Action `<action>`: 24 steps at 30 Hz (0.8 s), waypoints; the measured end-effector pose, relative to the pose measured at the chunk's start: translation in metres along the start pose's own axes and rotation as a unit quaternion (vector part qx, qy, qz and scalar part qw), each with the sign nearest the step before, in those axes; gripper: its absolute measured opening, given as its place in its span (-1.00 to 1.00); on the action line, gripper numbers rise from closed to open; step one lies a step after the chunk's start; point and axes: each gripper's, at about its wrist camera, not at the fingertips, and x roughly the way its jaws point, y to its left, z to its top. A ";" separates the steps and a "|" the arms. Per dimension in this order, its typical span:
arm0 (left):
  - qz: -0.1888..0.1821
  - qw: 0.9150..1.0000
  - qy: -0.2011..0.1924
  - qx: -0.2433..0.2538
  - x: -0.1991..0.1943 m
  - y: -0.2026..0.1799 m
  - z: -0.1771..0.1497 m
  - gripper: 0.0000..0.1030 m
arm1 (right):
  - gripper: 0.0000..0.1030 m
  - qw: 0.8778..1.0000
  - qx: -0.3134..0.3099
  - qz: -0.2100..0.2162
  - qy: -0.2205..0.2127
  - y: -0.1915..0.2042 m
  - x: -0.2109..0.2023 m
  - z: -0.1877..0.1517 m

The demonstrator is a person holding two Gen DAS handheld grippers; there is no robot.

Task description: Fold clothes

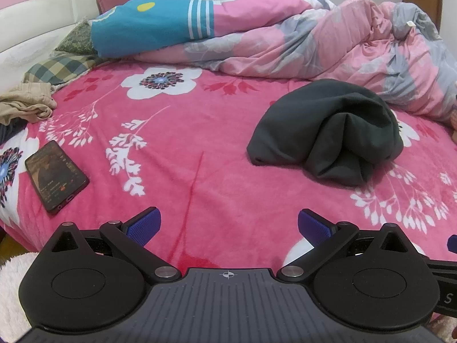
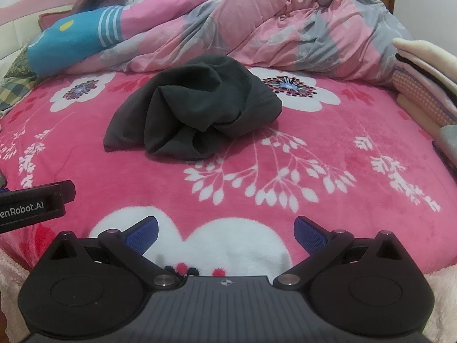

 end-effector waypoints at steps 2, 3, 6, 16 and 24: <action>-0.001 1.000 -0.001 0.002 0.001 -0.001 0.001 1.00 | 1.00 1.000 0.004 0.001 0.002 -0.002 0.002 0.000; -0.001 1.000 -0.002 0.003 0.001 -0.002 0.001 1.00 | 1.00 1.000 0.007 0.001 0.004 -0.004 0.004 0.000; -0.007 1.000 -0.006 0.005 0.003 -0.005 0.004 1.00 | 1.00 1.000 0.012 -0.001 0.007 -0.007 0.007 0.002; -0.045 0.999 -0.020 -0.003 0.019 -0.014 0.018 1.00 | 1.00 1.000 0.024 -0.010 -0.014 -0.021 0.012 0.010; -0.107 0.993 -0.039 -0.029 0.035 -0.015 0.034 1.00 | 1.00 0.998 0.033 -0.014 -0.051 -0.036 0.017 0.023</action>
